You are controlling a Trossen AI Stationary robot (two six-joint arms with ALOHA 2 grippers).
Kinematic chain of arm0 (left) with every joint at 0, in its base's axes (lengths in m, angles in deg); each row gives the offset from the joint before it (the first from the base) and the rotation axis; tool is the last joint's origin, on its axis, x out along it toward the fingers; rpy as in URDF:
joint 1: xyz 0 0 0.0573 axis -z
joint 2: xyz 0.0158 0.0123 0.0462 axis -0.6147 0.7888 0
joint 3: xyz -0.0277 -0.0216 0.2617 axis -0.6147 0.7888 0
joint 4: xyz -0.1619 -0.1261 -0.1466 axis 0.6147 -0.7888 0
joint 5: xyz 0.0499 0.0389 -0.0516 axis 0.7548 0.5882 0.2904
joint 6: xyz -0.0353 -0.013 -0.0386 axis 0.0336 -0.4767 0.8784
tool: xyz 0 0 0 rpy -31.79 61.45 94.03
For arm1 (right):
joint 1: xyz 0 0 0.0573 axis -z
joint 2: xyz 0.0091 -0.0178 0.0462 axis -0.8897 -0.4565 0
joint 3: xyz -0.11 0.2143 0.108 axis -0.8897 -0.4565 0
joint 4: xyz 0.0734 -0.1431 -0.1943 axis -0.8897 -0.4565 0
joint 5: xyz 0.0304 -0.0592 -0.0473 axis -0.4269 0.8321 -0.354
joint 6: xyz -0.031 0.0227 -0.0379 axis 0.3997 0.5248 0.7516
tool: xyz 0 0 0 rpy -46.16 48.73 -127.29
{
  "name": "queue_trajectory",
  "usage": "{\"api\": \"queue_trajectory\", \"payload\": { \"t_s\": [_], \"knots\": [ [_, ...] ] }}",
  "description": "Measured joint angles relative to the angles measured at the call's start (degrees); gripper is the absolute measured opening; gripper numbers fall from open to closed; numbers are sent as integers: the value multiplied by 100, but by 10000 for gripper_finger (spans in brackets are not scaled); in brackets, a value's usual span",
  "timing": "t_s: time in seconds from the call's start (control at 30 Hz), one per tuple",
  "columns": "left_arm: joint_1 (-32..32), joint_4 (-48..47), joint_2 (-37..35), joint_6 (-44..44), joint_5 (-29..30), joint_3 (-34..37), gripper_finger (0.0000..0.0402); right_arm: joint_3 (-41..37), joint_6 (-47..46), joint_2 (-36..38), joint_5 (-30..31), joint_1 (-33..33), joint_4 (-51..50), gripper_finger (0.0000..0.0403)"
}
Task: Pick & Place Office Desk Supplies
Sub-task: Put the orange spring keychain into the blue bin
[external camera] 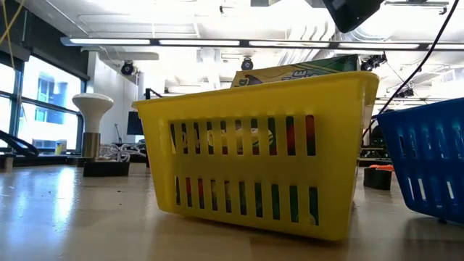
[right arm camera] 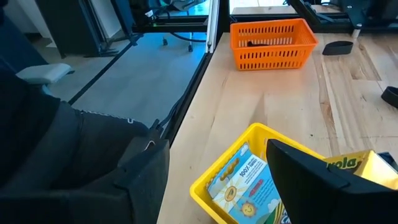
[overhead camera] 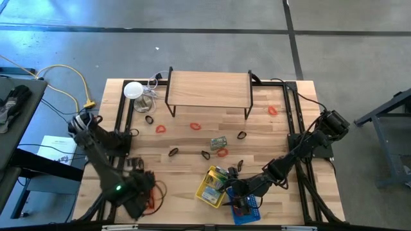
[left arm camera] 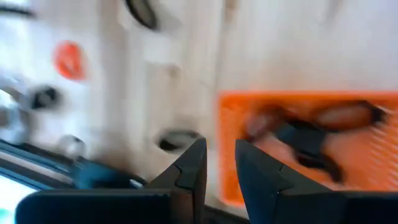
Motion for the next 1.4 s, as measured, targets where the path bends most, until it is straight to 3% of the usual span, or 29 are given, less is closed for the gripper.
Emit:
{"api": "queue_trajectory", "payload": {
  "t_s": [0.27,0.4,0.57,0.73,1.0,1.13,1.4],
  "knots": [
    [-935,-507,-16,-2151,1414,106,77,0,-110,0,-3,0,230,256],
    [-1714,-563,-177,-3052,1556,210,77,0,-151,0,-48,-7,395,256],
    [-2969,-529,-722,-3451,1551,555,77,0,-252,0,-247,-7,358,256],
    [-4095,-10,-1572,-3490,892,1256,77,0,-321,0,-283,-7,245,256],
    [-5069,2208,-2932,-4440,-176,2845,77,0,-454,0,-299,-7,236,256],
    [-5658,2454,-2994,-3930,-218,3381,77,0,-657,0,-293,-7,237,256],
    [-6573,3189,-2620,-3788,-258,3429,76,0,-971,0,-284,-15,243,256]
  ]
}}
